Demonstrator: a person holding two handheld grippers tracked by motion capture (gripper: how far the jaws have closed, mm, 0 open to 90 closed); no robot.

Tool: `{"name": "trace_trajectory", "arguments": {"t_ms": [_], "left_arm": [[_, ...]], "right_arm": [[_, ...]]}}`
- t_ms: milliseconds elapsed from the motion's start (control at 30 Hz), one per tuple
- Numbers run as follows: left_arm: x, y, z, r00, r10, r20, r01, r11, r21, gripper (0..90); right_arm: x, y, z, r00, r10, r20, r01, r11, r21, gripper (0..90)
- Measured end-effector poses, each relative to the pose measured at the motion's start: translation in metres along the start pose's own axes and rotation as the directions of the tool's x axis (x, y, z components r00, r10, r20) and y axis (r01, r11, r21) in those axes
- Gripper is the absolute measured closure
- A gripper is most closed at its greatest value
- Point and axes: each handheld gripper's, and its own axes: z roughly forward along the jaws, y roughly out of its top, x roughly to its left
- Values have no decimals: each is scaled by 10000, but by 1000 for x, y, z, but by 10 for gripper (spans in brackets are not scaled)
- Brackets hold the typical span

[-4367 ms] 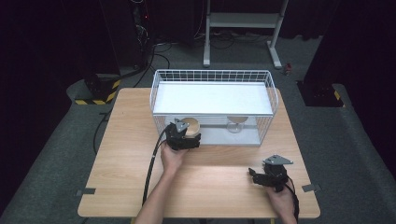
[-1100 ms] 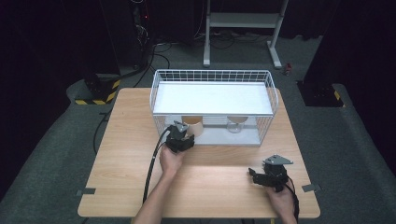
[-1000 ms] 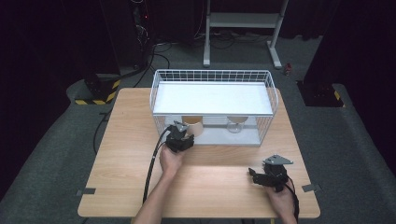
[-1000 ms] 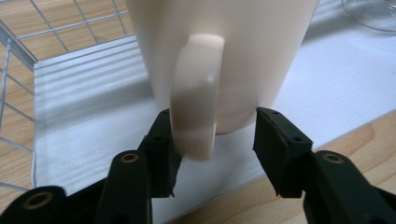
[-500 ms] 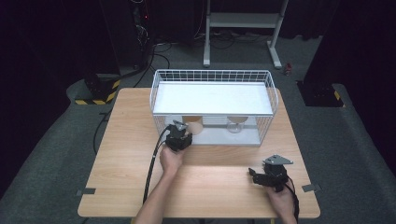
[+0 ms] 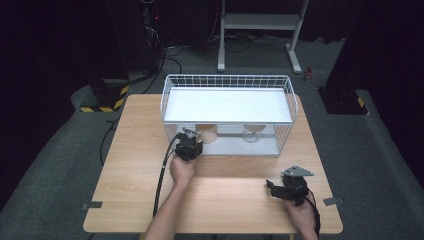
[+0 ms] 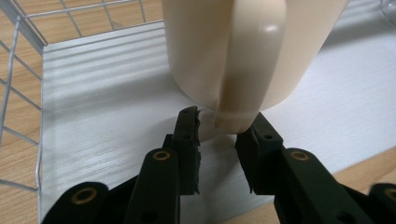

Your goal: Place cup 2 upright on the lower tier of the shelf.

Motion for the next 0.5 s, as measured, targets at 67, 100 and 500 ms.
{"name": "trace_trajectory", "arguments": {"t_ms": [67,100,500], "left_arm": [[1,0,0,10000,-46,34,46,10000,-6,696],[1,0,0,10000,-68,58,68,10000,7,698],[7,0,-1,9994,-229,-250,231,9997,88,540]], "right_arm": [[0,0,0,10000,2,1,-2,10000,0,229],[0,0,0,10000,3,2,-3,10000,1,229],[0,0,0,10000,-12,1,12,10000,-8,229]]}}
